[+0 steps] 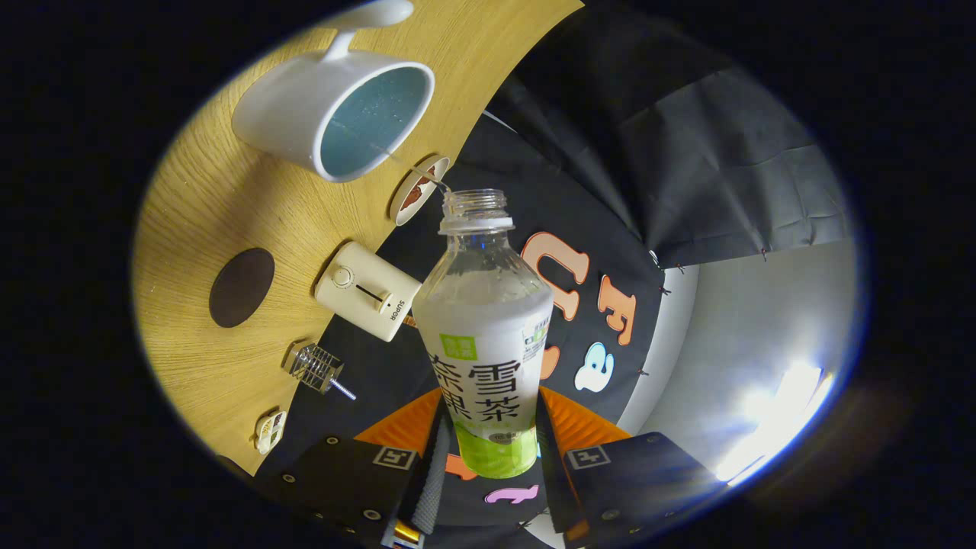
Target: Take the bottle from table, then pour the juice into the cup, finally place the bottle on the coaster
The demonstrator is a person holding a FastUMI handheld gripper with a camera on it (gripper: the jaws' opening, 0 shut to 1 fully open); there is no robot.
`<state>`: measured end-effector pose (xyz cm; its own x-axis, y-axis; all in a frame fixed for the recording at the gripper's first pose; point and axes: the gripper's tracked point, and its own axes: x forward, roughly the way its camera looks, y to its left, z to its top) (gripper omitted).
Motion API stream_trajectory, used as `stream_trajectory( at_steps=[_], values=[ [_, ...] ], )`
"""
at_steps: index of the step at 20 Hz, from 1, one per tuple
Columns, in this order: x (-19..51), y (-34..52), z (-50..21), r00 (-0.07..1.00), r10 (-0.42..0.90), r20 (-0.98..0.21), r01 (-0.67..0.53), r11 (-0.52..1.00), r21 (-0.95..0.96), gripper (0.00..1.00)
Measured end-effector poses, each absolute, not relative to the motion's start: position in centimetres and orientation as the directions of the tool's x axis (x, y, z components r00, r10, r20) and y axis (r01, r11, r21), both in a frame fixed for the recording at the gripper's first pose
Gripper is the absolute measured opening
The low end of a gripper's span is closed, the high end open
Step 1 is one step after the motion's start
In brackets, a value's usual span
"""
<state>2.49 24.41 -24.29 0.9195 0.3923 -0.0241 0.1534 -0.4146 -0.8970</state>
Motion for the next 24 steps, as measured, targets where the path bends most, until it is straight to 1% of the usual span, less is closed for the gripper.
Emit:
stream_trajectory(
  at_steps=[15, 22, 24],
  values=[
    [1.7, 25.0, -25.3, 0.915, 0.401, -0.046, 0.135, -0.412, -0.901, 0.57],
    [1.3, 24.9, -26.6, 0.915, 0.393, -0.088, 0.086, -0.405, -0.910, 0.57],
    [1.2, 24.6, -27.4, 0.919, 0.377, -0.114, 0.044, -0.386, -0.921, 0.57]
  ],
)
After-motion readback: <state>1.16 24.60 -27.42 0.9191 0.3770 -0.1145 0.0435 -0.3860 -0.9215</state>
